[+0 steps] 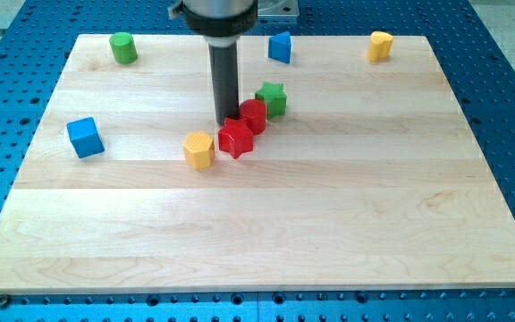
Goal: Move the red circle towards the right side
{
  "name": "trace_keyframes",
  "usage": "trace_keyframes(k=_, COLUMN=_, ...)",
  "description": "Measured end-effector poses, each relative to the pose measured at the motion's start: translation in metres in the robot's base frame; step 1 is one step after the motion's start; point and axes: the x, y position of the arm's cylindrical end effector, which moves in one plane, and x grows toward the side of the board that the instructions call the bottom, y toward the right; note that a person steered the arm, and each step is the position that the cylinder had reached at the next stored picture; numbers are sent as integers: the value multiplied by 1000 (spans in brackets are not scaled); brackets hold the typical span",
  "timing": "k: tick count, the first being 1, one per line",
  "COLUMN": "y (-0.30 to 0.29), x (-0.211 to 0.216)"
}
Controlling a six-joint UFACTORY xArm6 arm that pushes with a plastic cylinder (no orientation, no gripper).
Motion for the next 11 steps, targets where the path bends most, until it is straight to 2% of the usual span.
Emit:
trace_keyframes(k=1, y=83, x=5)
trace_keyframes(k=2, y=50, x=-28)
trace_keyframes(k=3, y=158, x=-44)
trace_keyframes(k=4, y=197, x=-5)
trace_keyframes(k=5, y=146, x=-63)
trace_keyframes(k=6, y=107, x=-19)
trace_keyframes(k=7, y=132, x=3)
trace_keyframes(k=8, y=99, x=12)
trace_keyframes(k=9, y=121, x=18)
trace_keyframes(k=10, y=153, x=45)
trace_keyframes(k=11, y=149, x=59)
